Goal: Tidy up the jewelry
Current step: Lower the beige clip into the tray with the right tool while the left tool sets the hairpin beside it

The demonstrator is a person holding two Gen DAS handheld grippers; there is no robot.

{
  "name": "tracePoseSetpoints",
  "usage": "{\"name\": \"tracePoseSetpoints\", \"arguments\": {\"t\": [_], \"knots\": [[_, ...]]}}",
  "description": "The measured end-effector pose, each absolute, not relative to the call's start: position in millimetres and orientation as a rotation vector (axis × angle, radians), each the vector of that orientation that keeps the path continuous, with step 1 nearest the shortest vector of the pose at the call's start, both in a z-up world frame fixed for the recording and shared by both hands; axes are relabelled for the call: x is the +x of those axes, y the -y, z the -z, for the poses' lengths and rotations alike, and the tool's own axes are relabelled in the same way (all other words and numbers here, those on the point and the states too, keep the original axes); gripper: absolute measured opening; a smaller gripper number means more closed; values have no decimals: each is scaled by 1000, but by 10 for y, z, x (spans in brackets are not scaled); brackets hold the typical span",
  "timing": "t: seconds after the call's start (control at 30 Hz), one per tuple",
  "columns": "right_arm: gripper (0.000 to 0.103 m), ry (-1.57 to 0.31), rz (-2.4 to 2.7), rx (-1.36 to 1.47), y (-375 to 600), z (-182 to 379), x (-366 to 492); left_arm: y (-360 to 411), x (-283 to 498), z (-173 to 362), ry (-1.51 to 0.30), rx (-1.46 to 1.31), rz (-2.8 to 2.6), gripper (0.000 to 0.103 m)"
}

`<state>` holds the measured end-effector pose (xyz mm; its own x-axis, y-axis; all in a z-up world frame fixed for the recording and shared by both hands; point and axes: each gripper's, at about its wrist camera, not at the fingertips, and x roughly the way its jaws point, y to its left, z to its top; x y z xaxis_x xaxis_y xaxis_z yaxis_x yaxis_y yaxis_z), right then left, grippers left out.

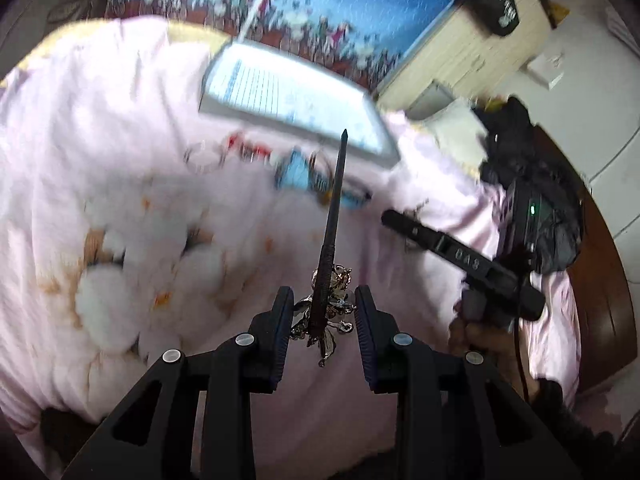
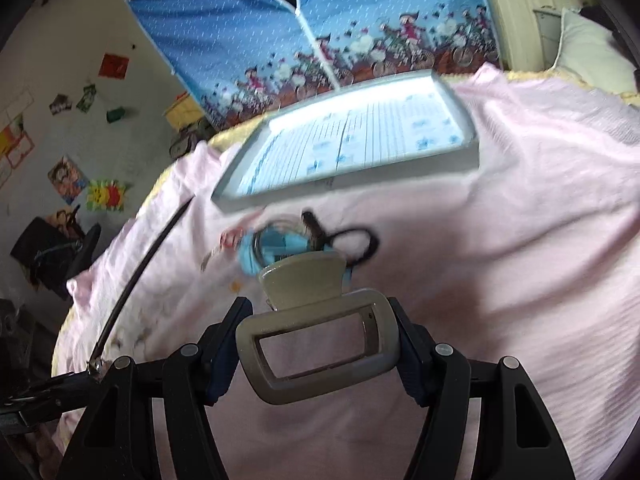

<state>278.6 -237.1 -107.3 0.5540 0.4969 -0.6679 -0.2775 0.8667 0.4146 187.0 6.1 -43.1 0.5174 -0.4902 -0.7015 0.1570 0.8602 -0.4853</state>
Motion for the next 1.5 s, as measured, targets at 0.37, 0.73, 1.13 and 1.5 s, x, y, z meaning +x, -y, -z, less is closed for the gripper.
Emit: {"name": "tracePoseSetpoints", "arguments": {"t": [0.37,0.73,1.13,1.5], "knots": [[64,-726,-404,179,2337,1045,3543,191,3081,378,-721,-369,230,26],[64,-692,-358,145,2431,1259,4561,317,4350,753,-742,-308,192,26],[64,-766,-292,167,2545,1502,4755,199,4824,1276,-830,-393,129,26],[65,-756,-291,161,2530,1505,4771,136,4791,1319,-884,-431,148,27]]}}
